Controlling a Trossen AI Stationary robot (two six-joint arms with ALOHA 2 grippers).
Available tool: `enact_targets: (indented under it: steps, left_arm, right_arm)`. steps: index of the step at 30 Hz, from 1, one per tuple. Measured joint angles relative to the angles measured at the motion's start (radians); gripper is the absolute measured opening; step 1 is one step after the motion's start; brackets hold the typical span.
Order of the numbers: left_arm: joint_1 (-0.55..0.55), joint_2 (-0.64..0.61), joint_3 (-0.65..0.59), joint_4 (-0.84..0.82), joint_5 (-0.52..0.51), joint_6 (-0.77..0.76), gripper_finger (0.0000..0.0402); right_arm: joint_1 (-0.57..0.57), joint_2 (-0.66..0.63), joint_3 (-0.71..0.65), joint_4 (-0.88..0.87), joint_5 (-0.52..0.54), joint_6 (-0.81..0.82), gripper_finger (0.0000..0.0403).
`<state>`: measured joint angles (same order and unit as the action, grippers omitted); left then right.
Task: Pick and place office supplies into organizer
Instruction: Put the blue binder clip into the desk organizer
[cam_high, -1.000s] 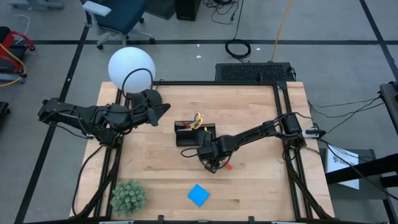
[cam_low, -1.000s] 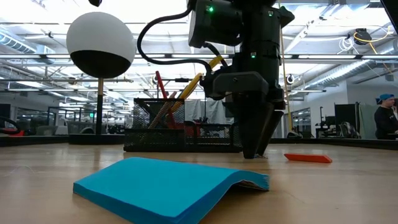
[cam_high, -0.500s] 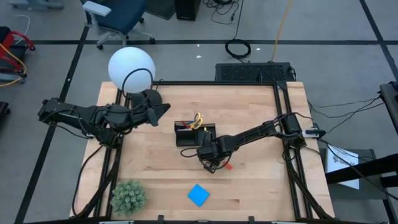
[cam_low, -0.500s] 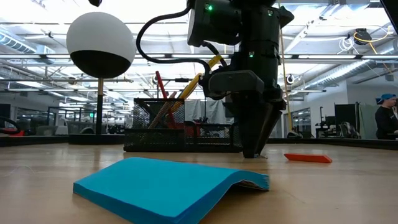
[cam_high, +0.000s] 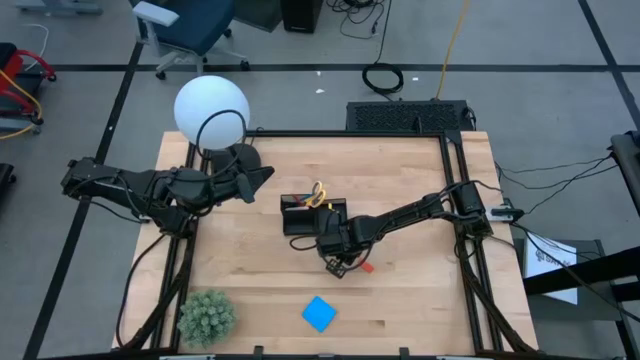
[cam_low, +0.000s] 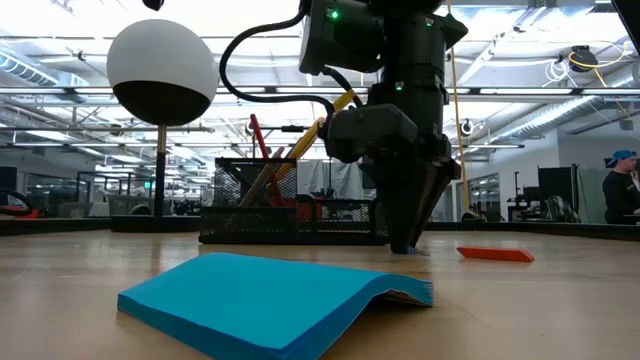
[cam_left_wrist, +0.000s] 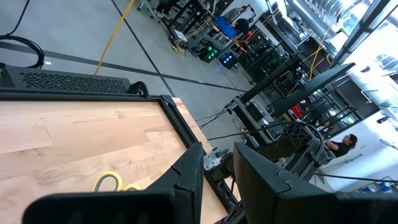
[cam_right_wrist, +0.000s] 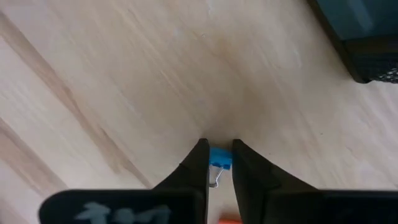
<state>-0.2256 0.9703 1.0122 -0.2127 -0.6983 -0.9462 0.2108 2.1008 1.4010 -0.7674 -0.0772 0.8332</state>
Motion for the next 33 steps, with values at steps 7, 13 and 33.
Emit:
enact_targets:
  steps: [7, 13, 33]
  left_arm:
    - [0.0, 0.0, 0.0, 0.0, 0.0, 0.0, 0.0081]
    - [0.0, 0.0, 0.0, 0.0, 0.0, 0.0, 0.0081]
    - [0.0, 0.0, 0.0, 0.0, 0.0, 0.0, 0.0081]
  right_arm:
    - [-0.002, -0.006, 0.0, 0.008, -0.007, -0.001, 0.0045]
    - [-0.002, -0.008, 0.0, 0.008, -0.028, 0.004, 0.0034]
    - [-0.057, -0.091, -0.003, 0.02, -0.044, -0.106, 0.0033]
